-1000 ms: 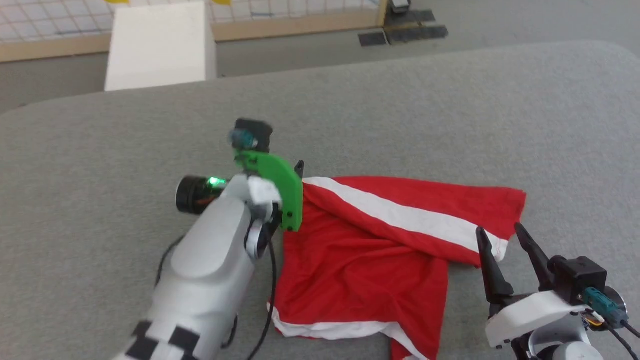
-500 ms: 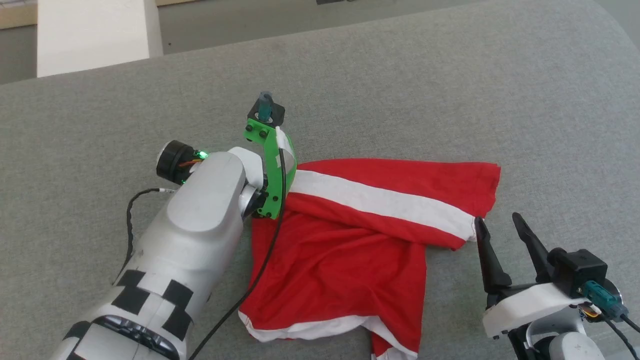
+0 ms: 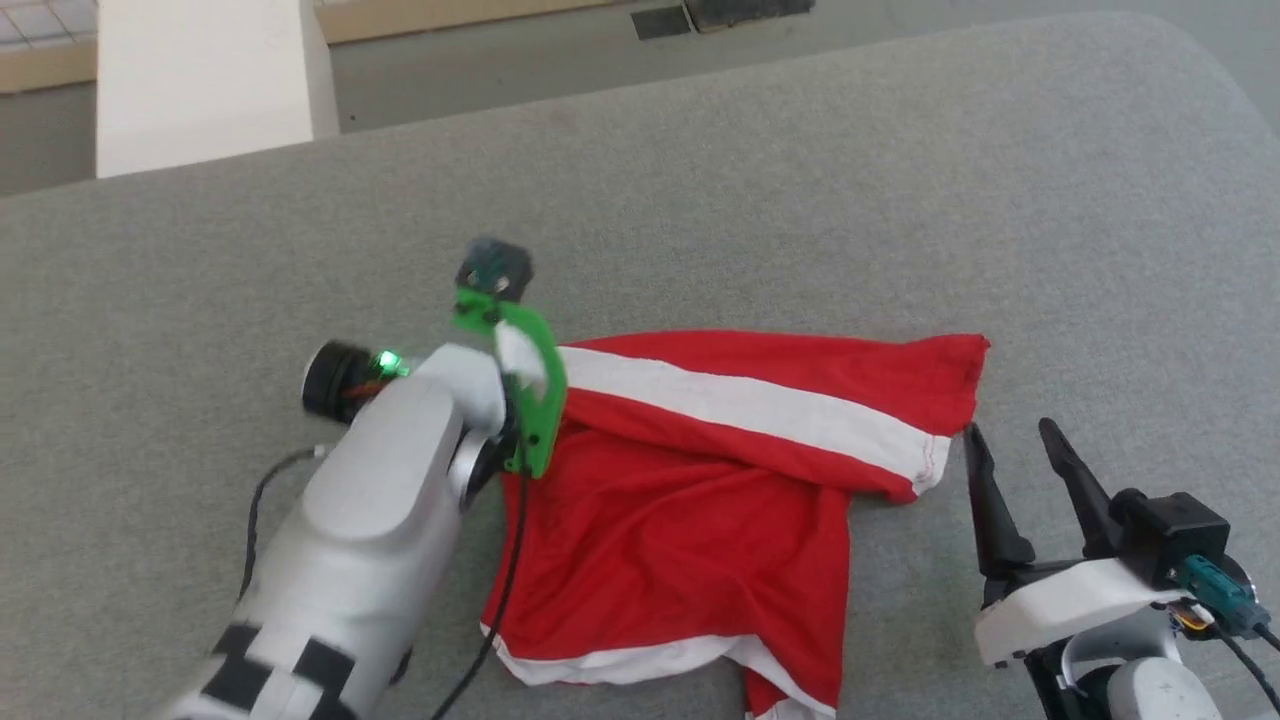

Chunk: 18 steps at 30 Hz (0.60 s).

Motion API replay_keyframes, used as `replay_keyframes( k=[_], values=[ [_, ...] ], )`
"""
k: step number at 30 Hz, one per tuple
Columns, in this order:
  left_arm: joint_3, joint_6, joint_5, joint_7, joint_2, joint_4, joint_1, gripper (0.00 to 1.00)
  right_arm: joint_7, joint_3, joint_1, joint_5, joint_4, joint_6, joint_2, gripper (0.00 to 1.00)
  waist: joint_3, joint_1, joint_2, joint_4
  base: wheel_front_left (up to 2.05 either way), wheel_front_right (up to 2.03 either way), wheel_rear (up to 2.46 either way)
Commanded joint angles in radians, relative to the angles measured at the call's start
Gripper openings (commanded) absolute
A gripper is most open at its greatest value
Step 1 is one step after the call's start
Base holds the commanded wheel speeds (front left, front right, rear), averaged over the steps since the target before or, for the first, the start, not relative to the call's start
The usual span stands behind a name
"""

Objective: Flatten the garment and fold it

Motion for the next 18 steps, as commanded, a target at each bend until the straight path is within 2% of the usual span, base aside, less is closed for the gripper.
replay_keyframes(
  k=[1,5,9,14,18],
  values=[
    [0.029,0.025,-0.028,-0.068,0.018,-0.025,0.061,0.0,-0.004,-0.006,0.004,-0.005,-0.005,-0.002,0.0,1.0,-0.041,0.0,0.0,0.028,0.0,0.0,0.0],
    [0.098,0.064,-0.079,-0.242,0.03,-0.122,0.208,0.0,0.003,-0.021,0.021,-0.008,-0.016,-0.002,0.0,1.0,-0.086,0.0,0.0,0.058,0.0,0.0,0.0],
    [0.129,0.095,-0.101,-0.351,0.046,-0.229,0.364,0.0,0.016,-0.022,0.035,-0.012,-0.029,-0.002,0.0,1.0,-0.115,0.0,0.0,0.089,0.0,0.0,0.0],
    [0.146,0.134,-0.118,-0.4,0.057,-0.359,0.51,0.0,0.056,-0.019,0.036,-0.018,-0.027,-0.002,0.0,1.0,-0.131,0.0,0.0,0.125,0.0,0.0,0.0],
    [0.149,0.16,-0.123,-0.399,0.067,-0.444,0.579,0.0,0.142,-0.015,0.007,-0.018,0.01,-0.002,0.0,1.0,-0.132,0.0,0.0,0.145,0.0,0.0,0.0]
  ],
)
